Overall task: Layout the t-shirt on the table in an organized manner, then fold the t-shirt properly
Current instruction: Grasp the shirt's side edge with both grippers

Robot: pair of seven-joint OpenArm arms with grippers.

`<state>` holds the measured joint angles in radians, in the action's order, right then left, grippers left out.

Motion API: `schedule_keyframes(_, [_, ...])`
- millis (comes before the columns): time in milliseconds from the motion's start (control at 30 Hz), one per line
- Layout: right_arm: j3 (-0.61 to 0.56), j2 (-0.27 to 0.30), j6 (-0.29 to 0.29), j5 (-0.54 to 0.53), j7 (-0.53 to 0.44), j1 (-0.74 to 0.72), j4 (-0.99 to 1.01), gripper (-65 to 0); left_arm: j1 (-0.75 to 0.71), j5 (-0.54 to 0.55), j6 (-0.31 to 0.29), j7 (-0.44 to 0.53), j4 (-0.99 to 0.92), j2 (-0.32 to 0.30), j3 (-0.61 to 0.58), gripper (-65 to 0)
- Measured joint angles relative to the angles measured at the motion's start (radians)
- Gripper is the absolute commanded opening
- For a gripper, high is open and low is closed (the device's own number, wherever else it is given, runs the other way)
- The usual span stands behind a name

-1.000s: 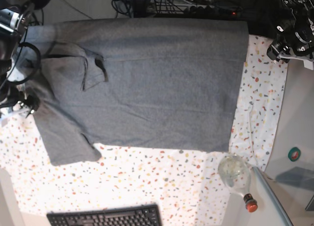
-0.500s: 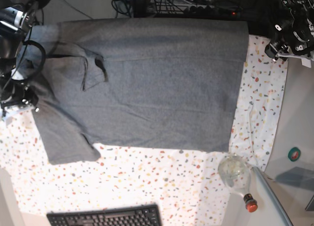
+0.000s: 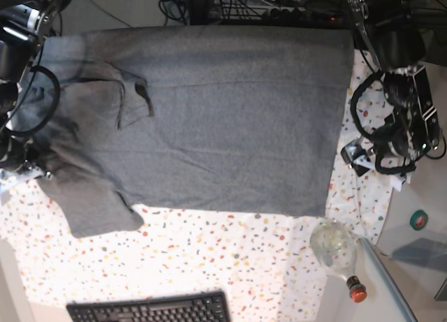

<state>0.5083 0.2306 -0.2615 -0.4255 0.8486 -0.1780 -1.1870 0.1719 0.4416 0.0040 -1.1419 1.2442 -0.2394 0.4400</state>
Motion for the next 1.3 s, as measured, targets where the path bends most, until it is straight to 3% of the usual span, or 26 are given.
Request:
schedule_keyframes(200, [0.002,0.004,-0.007,-0.006,0.020,0.027,-0.051,-65.0,0.113,0.015,-0.005,0.137,-0.288,0.025,-0.034,-17.8])
schedule_keyframes(267, [0.003,0.010,-0.006,0.000,0.019,0.029,-0.055,-65.0,0.130,0.030,-0.004,0.140,-0.330,0.019,-0.033,-17.9])
schedule_keyframes(400, [0.002,0.001,-0.007,-0.005,0.019,0.029,-0.055,-65.0,0.130,-0.005,0.008,0.269,-0.340,0.025,-0.150,-18.8])
schedule_keyframes(500, [0.003,0.007,-0.007,0.000,0.019,0.029,-0.055,-65.0,0.123,-0.023,0.016,0.285,-0.336,0.024,-0.179,-30.4])
schedule_keyframes(633, [0.003,0.003,-0.007,-0.001,0.014,0.029,-0.055,-65.0,0.112,-0.023,0.022,0.312,-0.343,0.030,-0.175,-60.1])
schedule_keyframes(667, [0.003,0.004,-0.007,0.000,0.016,0.029,-0.055,-65.0,0.113,-0.016,0.019,0.312,-0.347,0.032,-0.175,-65.0])
schedule_keyframes(833, [0.003,0.004,-0.007,0.000,0.016,0.027,-0.054,-65.0,0.110,-0.011,0.021,0.300,-0.330,0.029,-0.175,-65.0])
schedule_keyframes(1033, [0.003,0.004,-0.007,0.003,0.015,0.027,-0.052,-65.0,0.025,0.011,0.011,0.136,-0.154,0.042,-0.176,-65.0])
schedule_keyframes(1300, [0.002,0.003,-0.007,-0.002,0.016,0.027,-0.051,-65.0,-0.125,0.004,0.011,0.000,0.111,0.040,-0.010,-65.0])
